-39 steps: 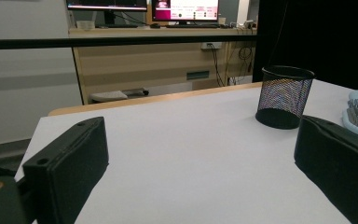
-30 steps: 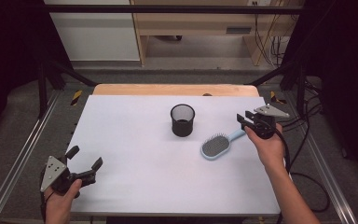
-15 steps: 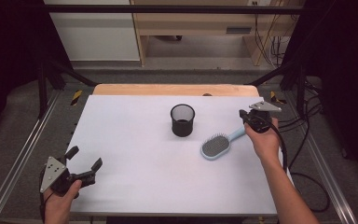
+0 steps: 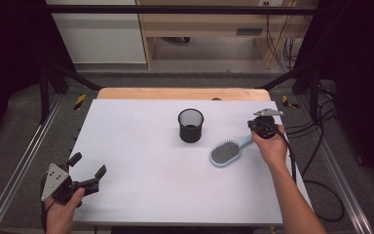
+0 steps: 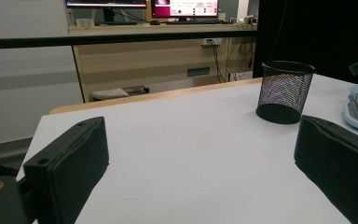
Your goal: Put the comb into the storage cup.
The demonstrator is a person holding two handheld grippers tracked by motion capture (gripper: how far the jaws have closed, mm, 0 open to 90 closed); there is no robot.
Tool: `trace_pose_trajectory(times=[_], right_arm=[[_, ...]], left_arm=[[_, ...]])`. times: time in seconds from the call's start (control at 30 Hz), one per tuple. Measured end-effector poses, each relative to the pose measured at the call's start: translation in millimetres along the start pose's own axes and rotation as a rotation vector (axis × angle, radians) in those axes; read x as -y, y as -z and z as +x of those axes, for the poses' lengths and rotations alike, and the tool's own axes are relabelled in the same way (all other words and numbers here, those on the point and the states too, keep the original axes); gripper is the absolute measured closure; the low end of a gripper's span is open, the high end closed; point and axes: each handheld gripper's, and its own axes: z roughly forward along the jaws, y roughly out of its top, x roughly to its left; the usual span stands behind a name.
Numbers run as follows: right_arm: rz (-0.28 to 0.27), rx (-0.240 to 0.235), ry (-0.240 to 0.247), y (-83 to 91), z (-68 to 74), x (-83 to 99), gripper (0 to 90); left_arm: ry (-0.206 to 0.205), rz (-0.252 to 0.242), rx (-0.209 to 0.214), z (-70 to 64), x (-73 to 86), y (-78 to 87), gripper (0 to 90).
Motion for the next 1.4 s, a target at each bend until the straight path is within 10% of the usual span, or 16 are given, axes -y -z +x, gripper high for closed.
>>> trace_pose_trajectory(times=[1.4], right_arm=[[0.225,0.020,0.090,-28.0,3.5,17.0,90.0]], left_arm=[[0.002,0.006,0.015,0.0,0.4,-1.6,3.1]])
